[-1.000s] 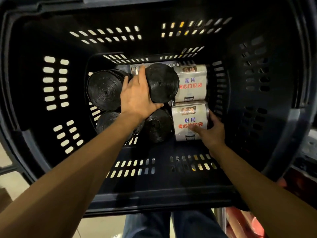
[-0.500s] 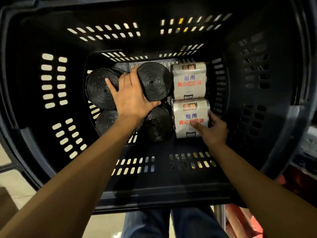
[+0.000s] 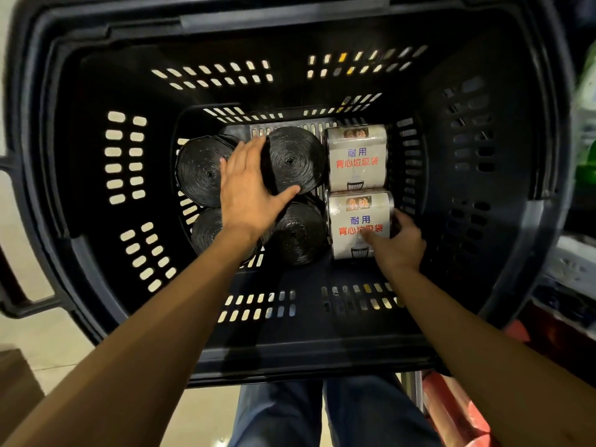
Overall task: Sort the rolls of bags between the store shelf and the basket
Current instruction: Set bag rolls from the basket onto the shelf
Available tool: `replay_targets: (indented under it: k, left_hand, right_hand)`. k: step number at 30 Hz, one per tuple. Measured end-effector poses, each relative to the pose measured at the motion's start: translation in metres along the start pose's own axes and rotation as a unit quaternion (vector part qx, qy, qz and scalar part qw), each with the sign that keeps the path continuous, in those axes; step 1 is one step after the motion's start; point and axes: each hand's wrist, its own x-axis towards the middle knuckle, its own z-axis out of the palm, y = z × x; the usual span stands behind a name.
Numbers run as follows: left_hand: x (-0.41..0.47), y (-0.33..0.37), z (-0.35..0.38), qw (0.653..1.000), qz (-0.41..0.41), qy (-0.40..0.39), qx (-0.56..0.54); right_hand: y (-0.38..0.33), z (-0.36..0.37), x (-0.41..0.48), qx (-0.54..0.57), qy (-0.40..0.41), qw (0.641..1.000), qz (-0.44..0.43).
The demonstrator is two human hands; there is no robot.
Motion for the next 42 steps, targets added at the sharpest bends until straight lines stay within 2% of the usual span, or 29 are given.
replay_targets:
  k: [5, 9, 14, 20, 24, 29, 35, 42]
  left_hand:
    - [-0.032, 0.004, -0.046, 0.998, 0.005, -0.008, -0.060]
    - [-0.058, 0.021, -0.098, 0.999, 0.030, -0.005, -0.010]
    - [-0.094, 0.053, -0.164, 0.999, 0.030, 0.023, 0.017]
    - [-0.160, 0.101, -0.237, 0.992, 0.082, 0.004, 0.097]
    - [-0.211, 0.121, -0.272, 0.993, 0.094, -0.002, 0.075]
    - [-0.262, 0.137, -0.316, 0.984, 0.156, 0.001, 0.081]
    - [-0.314, 0.159, -0.361, 0.939, 0.319, -0.027, 0.125]
    - [-0.395, 0.201, -0.353, 0.842, 0.509, -0.074, 0.162]
  right_hand:
    - [-0.032, -0.013, -0.031, -0.094, 0.009, 0.995, -0.044]
    - [-0.073, -0.042, -0.065, -0.192, -0.033, 0.973, -0.123]
    - [-0.122, -0.091, -0.127, -0.257, -0.078, 0.937, -0.222]
    - [-0.153, -0.152, -0.217, -0.241, -0.068, 0.919, -0.306]
    - [-0.152, -0.185, -0.276, -0.231, -0.065, 0.916, -0.320]
    - [-0.133, -0.219, -0.353, -0.169, 0.006, 0.925, -0.341]
    - [-0.093, -0.232, -0.441, -0.086, 0.104, 0.942, -0.309]
    - [0.001, -0.251, -0.531, 0.007, 0.260, 0.938, -0.228]
